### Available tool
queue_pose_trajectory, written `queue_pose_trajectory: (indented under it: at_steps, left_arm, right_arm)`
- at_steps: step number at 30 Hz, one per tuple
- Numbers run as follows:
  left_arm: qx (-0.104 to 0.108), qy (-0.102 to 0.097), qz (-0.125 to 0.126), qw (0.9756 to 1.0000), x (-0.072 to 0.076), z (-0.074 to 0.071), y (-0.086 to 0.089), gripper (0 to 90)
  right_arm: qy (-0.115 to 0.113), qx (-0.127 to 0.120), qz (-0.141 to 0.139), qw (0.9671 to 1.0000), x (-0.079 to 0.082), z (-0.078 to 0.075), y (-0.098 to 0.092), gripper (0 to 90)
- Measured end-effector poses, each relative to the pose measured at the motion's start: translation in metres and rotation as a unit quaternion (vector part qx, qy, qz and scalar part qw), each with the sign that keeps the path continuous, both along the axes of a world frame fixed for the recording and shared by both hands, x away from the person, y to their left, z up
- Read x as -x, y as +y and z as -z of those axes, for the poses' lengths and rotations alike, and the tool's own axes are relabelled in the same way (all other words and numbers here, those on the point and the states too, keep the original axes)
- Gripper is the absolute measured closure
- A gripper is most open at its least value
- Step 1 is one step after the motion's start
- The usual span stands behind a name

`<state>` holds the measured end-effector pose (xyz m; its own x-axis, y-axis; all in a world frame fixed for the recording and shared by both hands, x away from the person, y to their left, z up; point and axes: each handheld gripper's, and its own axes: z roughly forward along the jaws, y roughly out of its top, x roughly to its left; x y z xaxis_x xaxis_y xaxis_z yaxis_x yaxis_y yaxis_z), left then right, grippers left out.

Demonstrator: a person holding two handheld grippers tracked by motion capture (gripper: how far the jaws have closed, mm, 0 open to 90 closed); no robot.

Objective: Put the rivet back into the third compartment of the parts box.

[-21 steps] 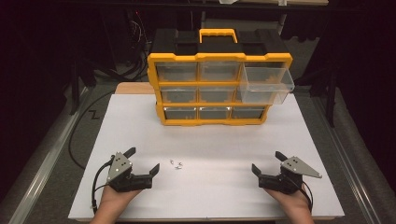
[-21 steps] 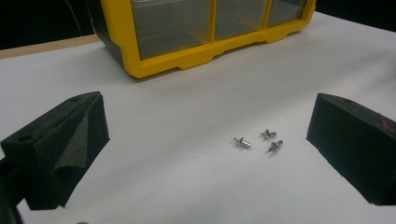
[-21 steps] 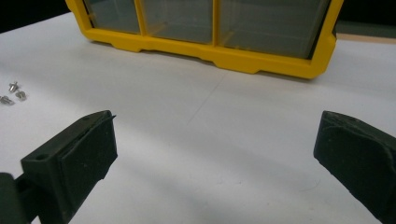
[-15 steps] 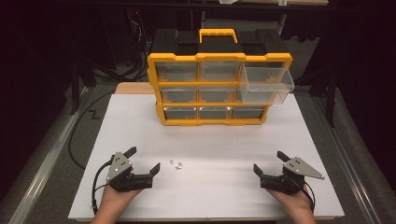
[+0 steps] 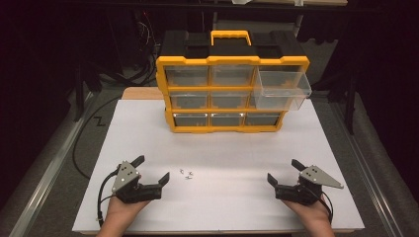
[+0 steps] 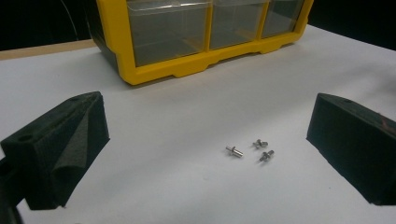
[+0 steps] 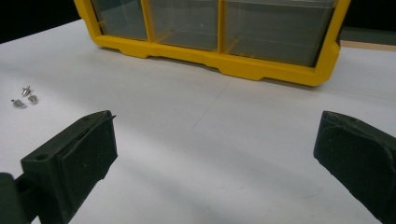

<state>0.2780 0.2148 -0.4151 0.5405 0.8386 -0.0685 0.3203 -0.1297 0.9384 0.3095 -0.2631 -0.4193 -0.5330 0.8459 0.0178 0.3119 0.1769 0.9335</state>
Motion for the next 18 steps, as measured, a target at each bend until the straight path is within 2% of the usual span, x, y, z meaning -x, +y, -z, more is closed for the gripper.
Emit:
queue_pose_trajectory:
  at_steps: [6, 10, 11, 16, 18]
  left_arm:
    - [0.001, 0.003, 0.005, 1.0, 0.0, -0.001, 0.0, 0.4]
    - [0.0, 0.003, 0.004, 1.0, -0.001, 0.0, -0.001, 0.4]
    - [0.0, 0.004, 0.005, 1.0, -0.001, 0.0, -0.001, 0.4]
    - [0.003, 0.001, 0.004, 1.0, -0.002, 0.0, -0.001, 0.4]
    - [0.004, 0.0, 0.005, 1.0, -0.002, 0.0, -0.001, 0.4]
  right_arm:
    - [0.007, 0.001, -0.008, 0.9999, -0.001, -0.001, 0.009, 0.1]
    - [0.011, 0.006, -0.023, 0.9997, -0.004, -0.005, 0.019, 0.1]
    - [0.011, 0.001, -0.03, 0.9995, -0.007, -0.009, 0.026, 0.1]
    - [0.011, 0.013, -0.047, 0.9988, -0.011, -0.016, 0.042, 0.1]
    - [0.019, 0.015, -0.058, 0.998, -0.015, -0.017, 0.055, 0.1]
